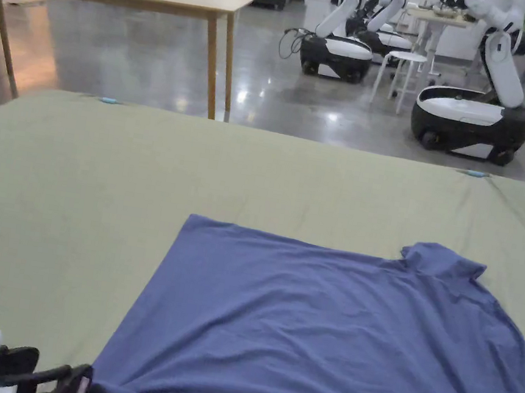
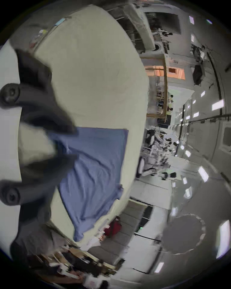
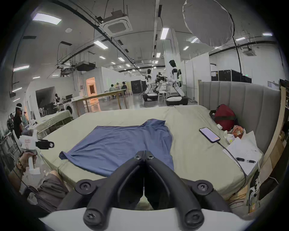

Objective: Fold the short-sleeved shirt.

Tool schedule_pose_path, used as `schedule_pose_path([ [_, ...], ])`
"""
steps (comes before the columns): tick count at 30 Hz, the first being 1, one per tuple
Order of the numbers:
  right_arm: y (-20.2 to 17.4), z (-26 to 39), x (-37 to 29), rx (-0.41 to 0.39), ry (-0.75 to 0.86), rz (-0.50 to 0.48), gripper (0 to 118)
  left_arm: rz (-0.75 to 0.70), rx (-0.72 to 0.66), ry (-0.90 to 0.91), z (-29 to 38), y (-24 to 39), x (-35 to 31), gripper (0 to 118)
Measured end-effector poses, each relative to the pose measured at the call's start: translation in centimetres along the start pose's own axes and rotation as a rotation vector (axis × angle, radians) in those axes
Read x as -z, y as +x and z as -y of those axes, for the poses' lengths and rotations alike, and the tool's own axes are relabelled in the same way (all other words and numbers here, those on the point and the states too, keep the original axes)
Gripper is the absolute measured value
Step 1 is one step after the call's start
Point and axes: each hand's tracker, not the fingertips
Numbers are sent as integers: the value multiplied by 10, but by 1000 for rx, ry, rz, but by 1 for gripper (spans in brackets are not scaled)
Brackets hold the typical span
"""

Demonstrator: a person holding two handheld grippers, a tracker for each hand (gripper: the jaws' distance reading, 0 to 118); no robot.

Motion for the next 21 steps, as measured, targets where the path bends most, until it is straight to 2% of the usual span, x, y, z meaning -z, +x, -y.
schedule_pose_path([
  [1,1,1,1,3,-5,-3,1,-26,29,-74,7,-4,15,113],
  [3,-1,4,5,-1,-19,-10,1,27,42,-39,13,-10,29,110],
  [10,-4,11,14,11,-61,-14,1,-48,153,-164,22,-10,63,107],
  [11,-10,6,16,7,-69,-9,1,-50,153,-167,23,-11,64,101],
  [12,-12,6,17,7,-73,-6,1,-50,153,-168,24,-13,64,85],
  [13,-12,7,18,7,-78,-5,1,-50,156,-169,25,-7,64,64],
  [15,-15,6,20,7,-88,-2,1,-50,153,-171,28,-9,65,13],
  [16,-17,6,21,8,-94,-4,1,-112,243,-153,25,-14,63,10],
  [17,-18,7,22,7,-97,-5,1,-95,225,-152,26,-7,63,4],
  [19,-19,6,24,-1,-108,-1,1,-81,210,-135,27,-7,59,4],
  [20,-19,5,26,-11,-119,3,1,41,49,-187,35,-5,61,4],
  [21,-19,6,29,-24,-133,6,1,31,67,-173,32,-2,59,4],
])
